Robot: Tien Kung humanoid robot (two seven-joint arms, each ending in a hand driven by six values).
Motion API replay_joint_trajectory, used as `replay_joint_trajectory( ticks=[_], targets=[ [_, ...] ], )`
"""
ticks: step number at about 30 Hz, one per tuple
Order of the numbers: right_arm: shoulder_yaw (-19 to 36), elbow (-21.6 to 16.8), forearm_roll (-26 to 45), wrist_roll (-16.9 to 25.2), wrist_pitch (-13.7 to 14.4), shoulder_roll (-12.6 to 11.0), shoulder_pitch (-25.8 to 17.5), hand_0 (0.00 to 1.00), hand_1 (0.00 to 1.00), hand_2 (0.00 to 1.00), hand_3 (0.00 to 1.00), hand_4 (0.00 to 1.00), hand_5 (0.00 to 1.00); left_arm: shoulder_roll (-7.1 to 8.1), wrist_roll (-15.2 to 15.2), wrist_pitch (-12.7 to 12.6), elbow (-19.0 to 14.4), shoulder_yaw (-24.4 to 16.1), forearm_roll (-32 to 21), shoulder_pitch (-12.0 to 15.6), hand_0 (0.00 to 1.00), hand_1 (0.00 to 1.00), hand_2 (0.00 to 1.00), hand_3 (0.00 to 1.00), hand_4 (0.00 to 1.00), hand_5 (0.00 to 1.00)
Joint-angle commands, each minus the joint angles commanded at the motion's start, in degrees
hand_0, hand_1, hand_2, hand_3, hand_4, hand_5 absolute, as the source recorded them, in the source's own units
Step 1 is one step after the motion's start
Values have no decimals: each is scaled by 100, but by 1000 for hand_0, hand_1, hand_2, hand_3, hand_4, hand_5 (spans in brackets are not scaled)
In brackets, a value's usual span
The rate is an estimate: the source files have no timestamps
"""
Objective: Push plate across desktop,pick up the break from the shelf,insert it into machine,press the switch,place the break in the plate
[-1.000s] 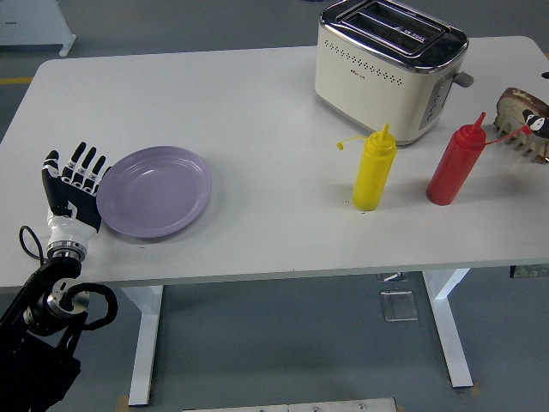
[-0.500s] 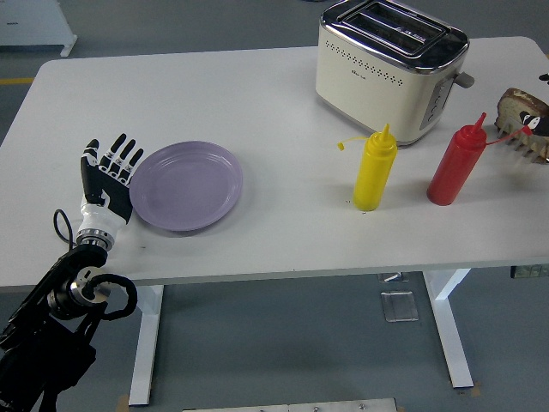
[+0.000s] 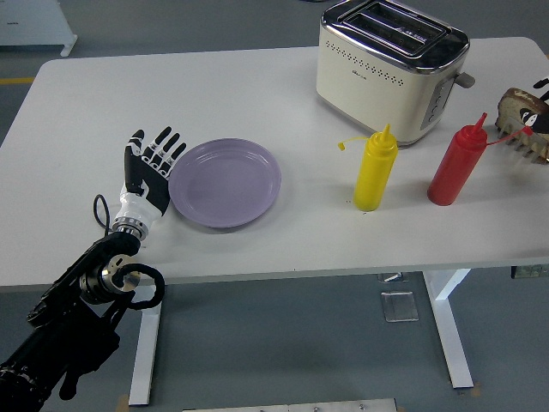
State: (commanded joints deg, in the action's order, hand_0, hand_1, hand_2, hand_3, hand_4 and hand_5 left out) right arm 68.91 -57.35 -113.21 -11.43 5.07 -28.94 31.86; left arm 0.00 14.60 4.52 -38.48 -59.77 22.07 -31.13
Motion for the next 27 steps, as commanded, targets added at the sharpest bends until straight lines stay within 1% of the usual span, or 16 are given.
replay_joint_trajectory(
  ticks=[3, 4, 7, 10, 11, 14, 16, 17, 22, 23, 26, 27],
  targets=[
    [-68, 75, -103, 21, 85, 11, 37, 464, 538, 549, 628, 579, 215, 0, -7, 23, 68, 211, -82, -86, 901, 885, 871, 804, 597, 998],
    [-91, 102, -141, 30, 124, 15, 49, 389, 468, 508, 552, 435, 116, 0, -9, 30, 88, 290, -113, -112, 900, 885, 871, 804, 598, 998],
    [-146, 165, -236, 60, 236, 21, 75, 389, 468, 508, 552, 435, 116, 0, -13, 48, 124, 494, -187, -169, 900, 885, 871, 804, 598, 998],
    [-185, 188, -336, 106, 425, 16, 79, 389, 468, 508, 552, 435, 116, 0, -18, 64, 140, 707, -267, -213, 900, 885, 871, 804, 598, 998],
    [-191, 188, -356, 118, 477, 14, 77, 339, 428, 470, 515, 358, 88, 0, -19, 68, 144, 758, -287, -224, 900, 885, 871, 804, 599, 998],
    [-188, 136, -387, 150, 645, -2, 62, 339, 428, 470, 515, 358, 88, 0, -19, 77, 179, 910, -353, -268, 900, 885, 871, 804, 599, 998],
    [-169, 44, -393, 166, 788, -23, 51, 339, 428, 470, 515, 358, 88, 0, -17, 83, 216, 1021, -400, -308, 900, 885, 871, 804, 599, 998],
    [-157, 2, -399, 171, 841, -32, 48, 336, 395, 436, 495, 268, 61, 0, -17, 85, 228, 1061, -416, -323, 900, 885, 871, 805, 601, 998],
    [-84, -320, -365, 174, 1092, -101, 68, 336, 395, 436, 495, 268, 61, 0, -13, 93, 234, 1220, -468, -393, 900, 885, 871, 805, 601, 998],
    [-69, -388, -343, 175, 1134, -112, 78, 333, 384, 425, 484, 240, 70, 0, -13, 92, 216, 1232, -467, -398, 899, 885, 871, 805, 601, 998],
    [-18, -592, -261, 160, 1217, -135, 122, 333, 384, 425, 484, 240, 70, 0, -15, 77, 103, 1231, -423, -393, 899, 885, 871, 805, 601, 998],
    [0, -689, -236, 150, 1254, -142, 158, 333, 384, 425, 484, 240, 70, 0, -11, 43, -5, 1167, -366, -363, 899, 885, 871, 805, 601, 998]
  ],
)
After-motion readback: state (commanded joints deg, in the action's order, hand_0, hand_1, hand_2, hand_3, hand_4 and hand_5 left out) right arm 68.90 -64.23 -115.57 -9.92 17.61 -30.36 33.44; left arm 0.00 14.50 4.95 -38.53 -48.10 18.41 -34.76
